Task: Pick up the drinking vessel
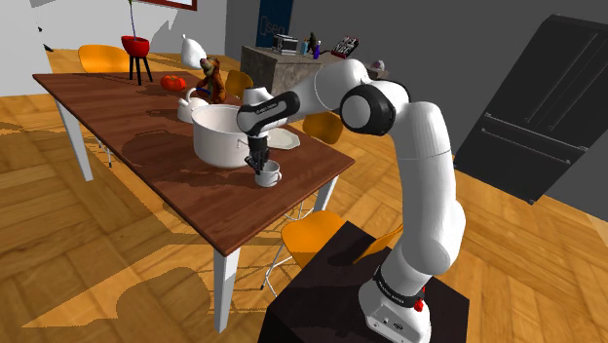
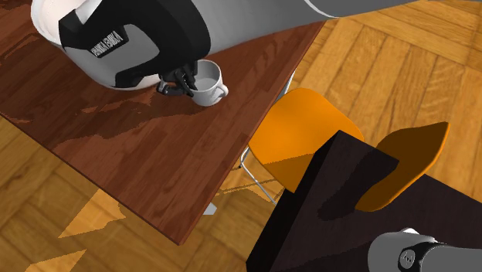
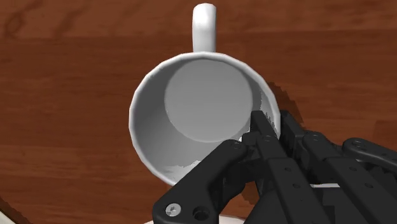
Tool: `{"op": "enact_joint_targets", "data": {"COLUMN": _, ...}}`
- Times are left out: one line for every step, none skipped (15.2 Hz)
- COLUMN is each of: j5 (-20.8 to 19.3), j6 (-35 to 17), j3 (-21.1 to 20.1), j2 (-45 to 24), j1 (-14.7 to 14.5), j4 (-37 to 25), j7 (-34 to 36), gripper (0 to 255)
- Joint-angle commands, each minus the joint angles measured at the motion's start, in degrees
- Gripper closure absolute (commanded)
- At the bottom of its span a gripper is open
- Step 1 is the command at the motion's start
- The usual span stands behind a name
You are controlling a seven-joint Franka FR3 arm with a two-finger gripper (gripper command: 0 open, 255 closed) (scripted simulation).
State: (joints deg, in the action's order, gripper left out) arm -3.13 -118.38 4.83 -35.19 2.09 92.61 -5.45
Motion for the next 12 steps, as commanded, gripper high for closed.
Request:
{"op": "enact_joint_targets", "data": {"j5": -0.02, "j6": 0.93, "j3": 0.03, "j2": 0.37, "j1": 0.01, "j4": -0.09, "j7": -0.08, "gripper": 255}}
{"op": "enact_joint_targets", "data": {"j5": -0.04, "j6": 1.47, "j3": 0.05, "j2": 0.80, "j1": 0.00, "j4": -0.21, "j7": -0.11, "gripper": 255}}
{"op": "enact_joint_targets", "data": {"j5": -0.05, "j6": 2.03, "j3": 0.06, "j2": 1.22, "j1": -0.02, "j4": -0.34, "j7": -0.15, "gripper": 255}}
{"op": "enact_joint_targets", "data": {"j5": -0.06, "j6": 2.59, "j3": 0.07, "j2": 1.63, "j1": -0.03, "j4": -0.49, "j7": -0.19, "gripper": 255}}
{"op": "enact_joint_targets", "data": {"j5": -0.07, "j6": 3.16, "j3": 0.08, "j2": 2.04, "j1": -0.04, "j4": -0.66, "j7": -0.22, "gripper": 255}}
{"op": "enact_joint_targets", "data": {"j5": -0.08, "j6": 3.73, "j3": 0.10, "j2": 2.43, "j1": -0.06, "j4": -0.84, "j7": -0.26, "gripper": 255}}
{"op": "enact_joint_targets", "data": {"j5": -0.10, "j6": 4.31, "j3": 0.11, "j2": 2.80, "j1": -0.07, "j4": -1.06, "j7": -0.29, "gripper": 255}}
{"op": "enact_joint_targets", "data": {"j5": -0.11, "j6": 4.90, "j3": 0.12, "j2": 3.17, "j1": -0.08, "j4": -1.27, "j7": -0.33, "gripper": 255}}
{"op": "enact_joint_targets", "data": {"j5": -0.12, "j6": 5.48, "j3": 0.13, "j2": 3.54, "j1": -0.09, "j4": -1.49, "j7": -0.37, "gripper": 255}}
{"op": "enact_joint_targets", "data": {"j5": -0.13, "j6": 6.07, "j3": 0.14, "j2": 3.89, "j1": -0.11, "j4": -1.73, "j7": -0.41, "gripper": 255}}
{"op": "enact_joint_targets", "data": {"j5": -0.13, "j6": 6.16, "j3": 0.14, "j2": 3.95, "j1": -0.11, "j4": -1.76, "j7": -0.41, "gripper": 255}}
{"op": "enact_joint_targets", "data": {"j5": -0.13, "j6": 6.16, "j3": 0.14, "j2": 3.95, "j1": -0.11, "j4": -1.76, "j7": -0.41, "gripper": 255}}
